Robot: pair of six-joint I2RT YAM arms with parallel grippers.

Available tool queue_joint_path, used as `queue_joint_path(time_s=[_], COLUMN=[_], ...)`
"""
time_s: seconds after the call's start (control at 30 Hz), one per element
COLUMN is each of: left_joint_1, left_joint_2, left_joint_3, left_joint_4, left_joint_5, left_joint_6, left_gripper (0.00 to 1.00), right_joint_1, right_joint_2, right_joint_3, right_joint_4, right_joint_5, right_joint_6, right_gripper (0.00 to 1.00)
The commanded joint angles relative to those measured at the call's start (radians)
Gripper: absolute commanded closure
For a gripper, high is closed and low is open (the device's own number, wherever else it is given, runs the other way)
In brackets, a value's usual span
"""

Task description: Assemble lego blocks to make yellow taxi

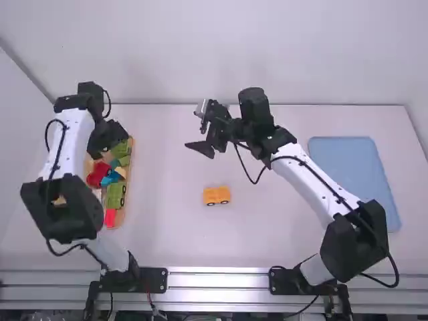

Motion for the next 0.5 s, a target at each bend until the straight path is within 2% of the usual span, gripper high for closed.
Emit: queue_joint_path(time_s=[0.0,0.1,0.2,0.47], left_joint_1=[0.008,0.018,0.018,0.027], left_joint_2=[0.077,0.148,0.187,0.196], left_joint_3=[0.026,0.014,-0.004,-0.161], left_joint_4=[-0.021,-0.029,-0.016,0.16], left_joint_5=[-0.002,-0.024,-0.03,-0.03], left_joint_6=[-0.034,-0.088,-0.11,-0.156], left_gripper=[0.32,0.42,0.46,0.58], right_joint_1=[0.0,0.0,0.0,0.0], right_joint_2=[0.001,0.001,0.001,0.001], right_joint_3=[0.032,0.032,0.032,0.032], right_joint_4=[-0.005,-0.013,-0.013,-0.028], right_joint_5=[-0.006,-0.006,-0.002,0.047], right_joint_6=[-0.008,-0.019,-0.018,-0.019], right_gripper=[0.02,0.02,0.02,0.02])
